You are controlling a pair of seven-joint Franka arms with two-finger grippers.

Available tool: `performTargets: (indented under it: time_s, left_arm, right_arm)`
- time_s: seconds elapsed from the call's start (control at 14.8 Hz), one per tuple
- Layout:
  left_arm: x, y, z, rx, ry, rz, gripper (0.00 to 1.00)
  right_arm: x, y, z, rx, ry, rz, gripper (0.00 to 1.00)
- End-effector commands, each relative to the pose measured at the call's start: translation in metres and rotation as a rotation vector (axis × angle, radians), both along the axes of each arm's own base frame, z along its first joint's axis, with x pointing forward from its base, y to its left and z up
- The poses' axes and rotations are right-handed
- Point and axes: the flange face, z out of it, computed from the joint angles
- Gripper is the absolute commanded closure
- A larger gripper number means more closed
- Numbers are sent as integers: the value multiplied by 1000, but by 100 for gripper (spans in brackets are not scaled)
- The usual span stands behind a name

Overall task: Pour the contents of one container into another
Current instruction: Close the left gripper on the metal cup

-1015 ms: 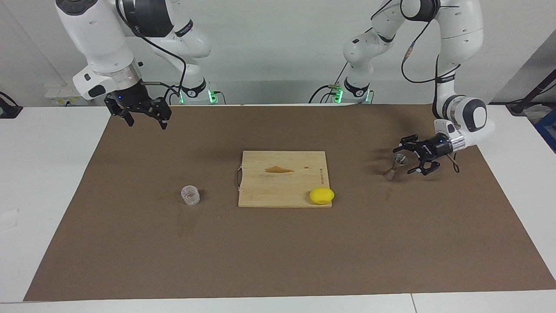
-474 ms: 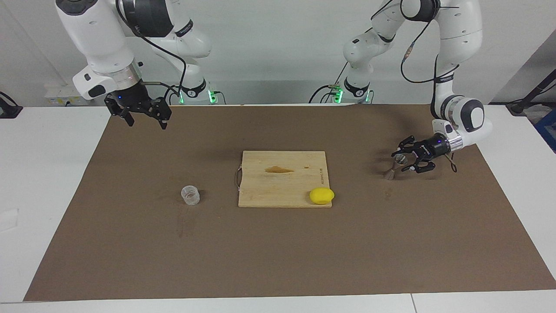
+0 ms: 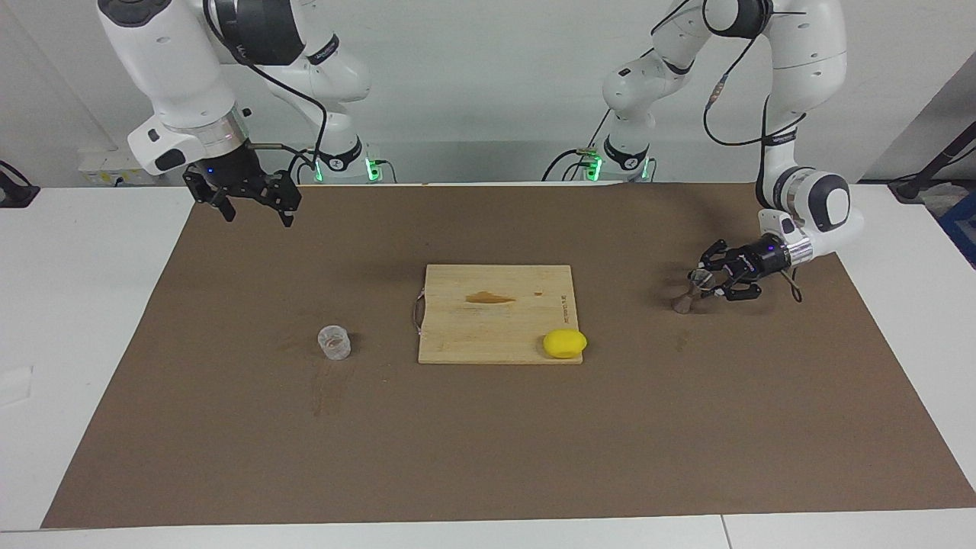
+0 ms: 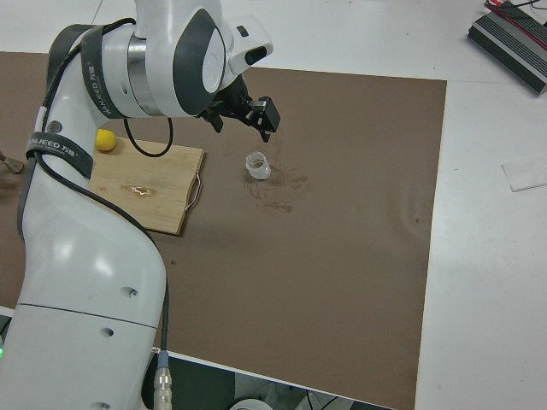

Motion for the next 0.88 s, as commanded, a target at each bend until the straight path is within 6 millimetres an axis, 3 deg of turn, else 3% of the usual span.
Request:
performTargets:
  time_s: [0.0, 0.27, 0.47, 0.81]
  left_arm:
    - [1, -15, 2, -12, -22, -20, 61]
    - [7, -32, 8, -36, -28, -67, 61]
    - [10, -63, 13, -79, -29, -141, 61]
    - [19, -133, 16, -134, -33, -215, 60]
  right_arm:
    - [-2, -2, -1, -8, 5, 5, 0]
    - [-2, -3, -1, -8, 5, 3, 0]
    - [-2, -3, -1, -8, 5, 3, 0]
    - [-2, -3, -1, -8, 5, 3, 0]
